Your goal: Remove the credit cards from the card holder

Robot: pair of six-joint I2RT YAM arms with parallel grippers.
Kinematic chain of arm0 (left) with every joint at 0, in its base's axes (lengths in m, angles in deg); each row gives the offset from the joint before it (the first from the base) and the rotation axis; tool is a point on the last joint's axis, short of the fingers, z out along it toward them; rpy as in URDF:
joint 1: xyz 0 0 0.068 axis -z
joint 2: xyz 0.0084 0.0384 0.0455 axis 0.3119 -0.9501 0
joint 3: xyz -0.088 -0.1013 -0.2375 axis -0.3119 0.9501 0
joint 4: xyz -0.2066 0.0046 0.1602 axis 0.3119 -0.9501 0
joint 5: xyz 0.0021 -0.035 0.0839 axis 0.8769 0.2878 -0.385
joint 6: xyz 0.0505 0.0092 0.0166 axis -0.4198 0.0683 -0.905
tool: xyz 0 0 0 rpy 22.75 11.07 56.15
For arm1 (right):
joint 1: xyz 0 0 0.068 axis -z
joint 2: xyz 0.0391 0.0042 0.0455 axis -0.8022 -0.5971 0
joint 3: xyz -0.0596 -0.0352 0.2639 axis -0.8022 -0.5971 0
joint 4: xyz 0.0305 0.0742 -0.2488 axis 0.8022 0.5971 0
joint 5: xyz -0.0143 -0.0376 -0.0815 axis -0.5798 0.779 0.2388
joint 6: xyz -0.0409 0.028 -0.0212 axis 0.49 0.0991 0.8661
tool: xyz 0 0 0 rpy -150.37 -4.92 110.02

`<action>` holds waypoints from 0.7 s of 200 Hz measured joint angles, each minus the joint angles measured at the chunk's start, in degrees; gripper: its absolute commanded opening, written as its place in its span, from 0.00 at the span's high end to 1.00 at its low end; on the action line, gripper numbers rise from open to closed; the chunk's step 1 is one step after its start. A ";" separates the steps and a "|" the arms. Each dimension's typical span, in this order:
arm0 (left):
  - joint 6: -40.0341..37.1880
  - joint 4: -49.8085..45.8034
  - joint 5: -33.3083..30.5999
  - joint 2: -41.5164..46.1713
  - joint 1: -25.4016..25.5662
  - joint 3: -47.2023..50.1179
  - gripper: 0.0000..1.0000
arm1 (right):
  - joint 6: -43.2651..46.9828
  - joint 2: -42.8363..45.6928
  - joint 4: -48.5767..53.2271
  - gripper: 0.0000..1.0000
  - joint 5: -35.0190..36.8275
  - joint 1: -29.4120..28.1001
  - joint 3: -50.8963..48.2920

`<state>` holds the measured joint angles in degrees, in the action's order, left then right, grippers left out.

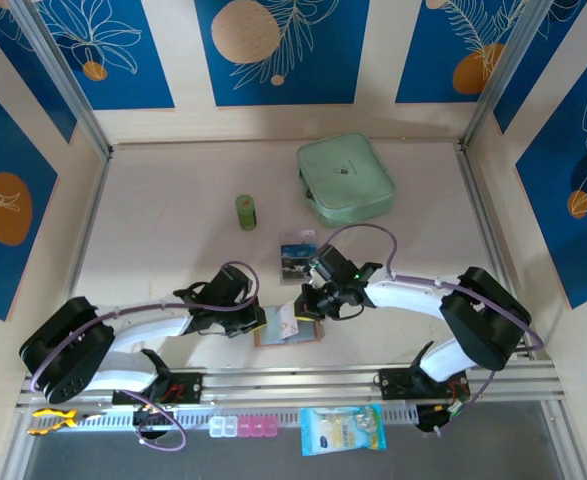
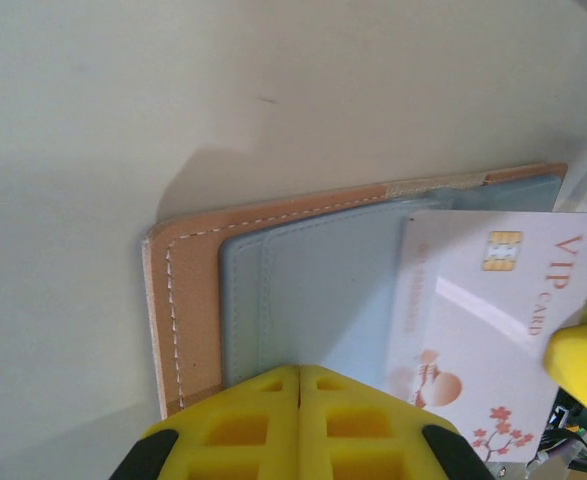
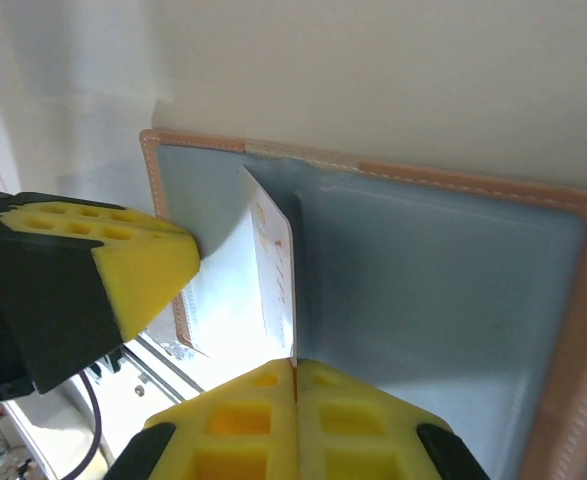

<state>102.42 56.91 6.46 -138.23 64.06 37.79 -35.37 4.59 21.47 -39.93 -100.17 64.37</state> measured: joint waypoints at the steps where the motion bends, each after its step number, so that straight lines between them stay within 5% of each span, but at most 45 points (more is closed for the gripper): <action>1: 0.00 0.00 0.00 0.00 0.00 0.00 1.00 | 0.04 0.13 0.15 0.94 0.11 0.04 0.00; 140: 0.00 -0.59 -0.22 0.11 0.00 0.00 1.00 | 2.91 -1.53 7.26 0.88 3.72 -2.49 4.70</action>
<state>102.42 56.32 6.25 -138.12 64.06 37.79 -32.46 3.06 28.73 -36.21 -102.66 69.06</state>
